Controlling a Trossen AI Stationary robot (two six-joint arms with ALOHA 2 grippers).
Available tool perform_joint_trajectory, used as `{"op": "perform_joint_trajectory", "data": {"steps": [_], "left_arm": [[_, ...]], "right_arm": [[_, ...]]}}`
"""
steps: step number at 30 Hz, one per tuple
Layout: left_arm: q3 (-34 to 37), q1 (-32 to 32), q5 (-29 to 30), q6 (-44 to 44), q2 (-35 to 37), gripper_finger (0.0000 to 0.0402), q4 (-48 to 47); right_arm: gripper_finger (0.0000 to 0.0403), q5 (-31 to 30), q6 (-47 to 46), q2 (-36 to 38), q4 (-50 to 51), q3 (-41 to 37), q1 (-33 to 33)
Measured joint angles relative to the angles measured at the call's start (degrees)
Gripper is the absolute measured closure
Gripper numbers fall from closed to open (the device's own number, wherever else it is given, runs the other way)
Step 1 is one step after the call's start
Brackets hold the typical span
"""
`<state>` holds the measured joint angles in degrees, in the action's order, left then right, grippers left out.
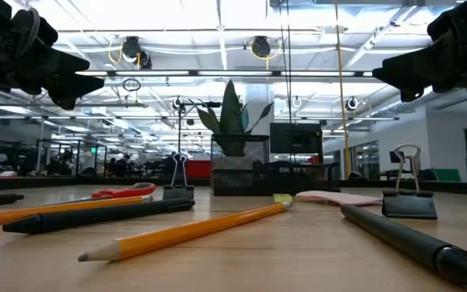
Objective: Pick and place office supplies into organizer
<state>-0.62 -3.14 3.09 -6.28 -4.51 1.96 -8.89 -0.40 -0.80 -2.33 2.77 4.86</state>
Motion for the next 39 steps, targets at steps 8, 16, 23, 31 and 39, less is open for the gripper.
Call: {"op": "perform_joint_trajectory", "data": {"steps": [8,16,23,31,39], "left_arm": [[0.0,0.0,0.0,0.0,0.0,0.0146,0.0],[0.0,0.0,0.0,0.0,0.0,0.0146,0.0],[0.0,0.0,0.0,0.0,0.0,0.0146,0.0],[0.0,0.0,0.0,0.0,0.0,0.0146,0.0],[0.0,0.0,0.0,0.0,0.0,0.0146,0.0]], "right_arm": [[0.0252,0.0,0.0,0.0,0.0,0.0,0.0],[0.0252,0.0,0.0,0.0,0.0,0.0,0.0],[0.0252,0.0,0.0,0.0,0.0,0.0,0.0],[0.0252,0.0,0.0,0.0,0.0,0.0,0.0],[0.0252,0.0,-0.1,0.0,-1.2,0.0,0.0]]}}
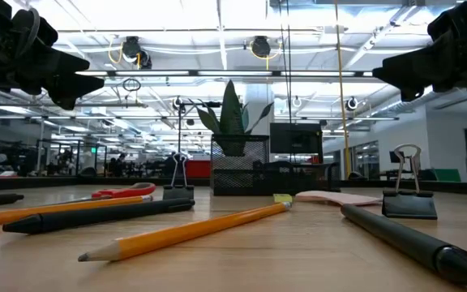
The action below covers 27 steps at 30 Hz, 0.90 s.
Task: Pick and place office supplies into organizer
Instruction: Put the black binder clip into the black desk organizer
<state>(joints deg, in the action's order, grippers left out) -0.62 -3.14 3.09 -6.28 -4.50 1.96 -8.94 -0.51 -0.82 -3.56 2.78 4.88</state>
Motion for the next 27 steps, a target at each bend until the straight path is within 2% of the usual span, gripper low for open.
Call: {"op": "perform_joint_trajectory", "data": {"steps": [6,11,15,18,22,24,27], "left_arm": [[0.0,0.0,0.0,0.0,0.0,0.0146,0.0],[0.0,0.0,0.0,0.0,0.0,0.0146,0.0],[0.0,0.0,0.0,0.0,0.0,0.0146,0.0],[0.0,0.0,0.0,0.0,0.0,0.0146,0.0],[0.0,0.0,0.0,0.0,0.0,0.0146,0.0],[0.0,0.0,0.3,1.1,0.0,0.0146,0.0],[0.0,0.0,2.6,4.8,0.0,0.0146,0.2]], "right_arm": [[0.0252,-0.1,-10.3,-0.2,-4.8,0.0,0.0],[0.0252,0.0,-11.4,-0.5,-12.4,0.0,0.1],[0.0252,-4.4,-18.3,-0.8,-8.1,0.0,0.1],[0.0252,-4.8,-18.2,-2.1,-3.3,0.0,0.1],[0.0252,-4.5,-20.1,-4.6,-4.0,0.0,0.1],[0.0252,-0.5,-21.9,-5.9,-6.0,0.0,0.1],[0.0252,10.9,-22.4,-9.6,-10.7,0.0,2.2]]}}
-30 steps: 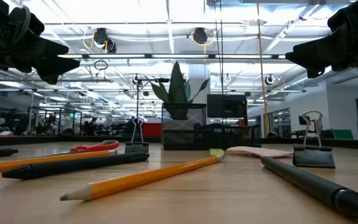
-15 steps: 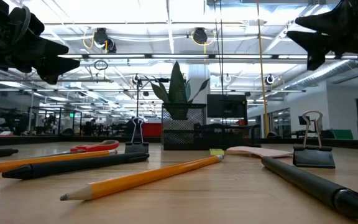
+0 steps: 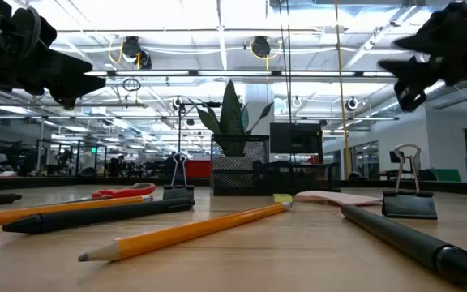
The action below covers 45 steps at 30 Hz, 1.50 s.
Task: Pick and place office supplies into organizer
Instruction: Put the black binder clip into the black desk organizer
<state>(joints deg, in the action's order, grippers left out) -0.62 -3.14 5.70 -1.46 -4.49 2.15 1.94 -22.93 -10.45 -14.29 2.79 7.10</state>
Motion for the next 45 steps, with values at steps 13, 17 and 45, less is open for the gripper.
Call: {"op": "perform_joint_trajectory", "data": {"steps": [13,17,45], "left_arm": [[0.0,0.0,0.5,-0.1,0.0,0.0146,1.7],[0.0,0.0,0.5,-0.5,0.0,0.0146,2.6],[0.0,0.0,3.9,-13.5,0.0,0.0146,11.4]], "right_arm": [[0.0252,-18.3,11.8,-26.2,-18.3,1.4,21.6],[0.0252,-28.7,15.2,-36.4,-22.3,5.3,27.5],[0.0251,-36.8,14.5,-78.3,-21.9,28.3,33.1]]}}
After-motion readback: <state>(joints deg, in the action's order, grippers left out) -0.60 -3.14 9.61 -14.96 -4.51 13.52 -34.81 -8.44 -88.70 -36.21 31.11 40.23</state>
